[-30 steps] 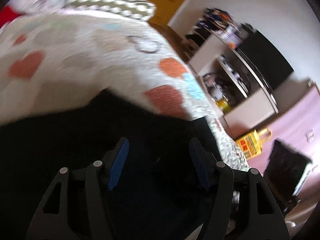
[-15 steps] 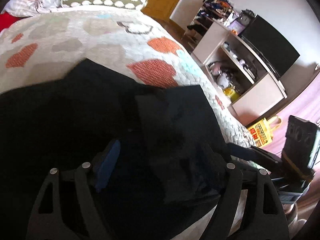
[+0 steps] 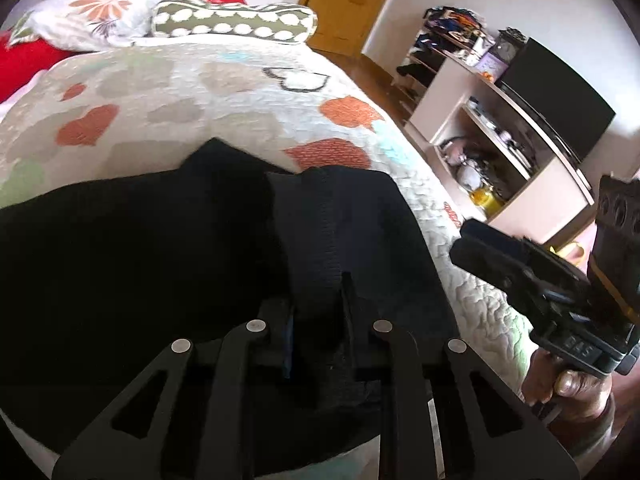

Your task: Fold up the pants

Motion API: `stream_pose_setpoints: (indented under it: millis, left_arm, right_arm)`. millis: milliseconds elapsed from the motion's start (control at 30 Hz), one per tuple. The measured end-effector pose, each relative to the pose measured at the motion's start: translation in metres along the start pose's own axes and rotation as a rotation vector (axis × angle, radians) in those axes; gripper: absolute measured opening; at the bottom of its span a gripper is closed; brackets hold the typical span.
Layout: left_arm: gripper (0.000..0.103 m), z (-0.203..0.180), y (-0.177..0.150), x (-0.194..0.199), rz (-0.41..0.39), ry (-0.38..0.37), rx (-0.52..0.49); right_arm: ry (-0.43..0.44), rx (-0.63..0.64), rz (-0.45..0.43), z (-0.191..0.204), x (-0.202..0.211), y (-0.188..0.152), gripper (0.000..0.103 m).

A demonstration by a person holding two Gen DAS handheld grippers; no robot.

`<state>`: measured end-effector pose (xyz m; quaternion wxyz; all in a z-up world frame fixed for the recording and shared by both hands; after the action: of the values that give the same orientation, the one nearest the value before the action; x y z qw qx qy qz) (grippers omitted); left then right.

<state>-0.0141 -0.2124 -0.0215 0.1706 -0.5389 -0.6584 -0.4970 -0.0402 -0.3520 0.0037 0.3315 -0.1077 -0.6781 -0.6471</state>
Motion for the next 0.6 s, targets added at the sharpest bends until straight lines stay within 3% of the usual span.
stream_pose_setpoints:
  millis: [100, 200, 533, 600]
  left_arm:
    - [0.018, 0.014, -0.005, -0.012, 0.02, 0.04, 0.027]
    - [0.019, 0.02, -0.007, -0.02, 0.018, 0.055, 0.058]
    - [0.028, 0.017, -0.013, -0.004, -0.048, 0.128, 0.035]
    - [0.035, 0.019, -0.013, 0.001, -0.065, 0.142, 0.036]
  right_arm:
    - [0.031, 0.03, 0.035, 0.017, -0.021, 0.001, 0.042]
    - [-0.007, 0.059, 0.204, 0.02, -0.066, -0.029, 0.042]
    - [-0.013, 0.039, 0.178, 0.02, -0.023, -0.034, 0.043]
    - [-0.011, 0.038, 0.182, 0.023, -0.018, -0.037, 0.044]
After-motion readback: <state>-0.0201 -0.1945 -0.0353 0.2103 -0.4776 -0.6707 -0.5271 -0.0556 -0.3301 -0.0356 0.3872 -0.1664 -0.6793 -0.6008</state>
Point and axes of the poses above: each gripper's, at about its wrist camera, not at the fingertips, and x roughly against the way its jaws point, z to its left, y to its top, the point moved 9 cm from there along -x, roughly the way its jaws point, and after that the axes turned 15 degrees about x, right-handed, at the moved point
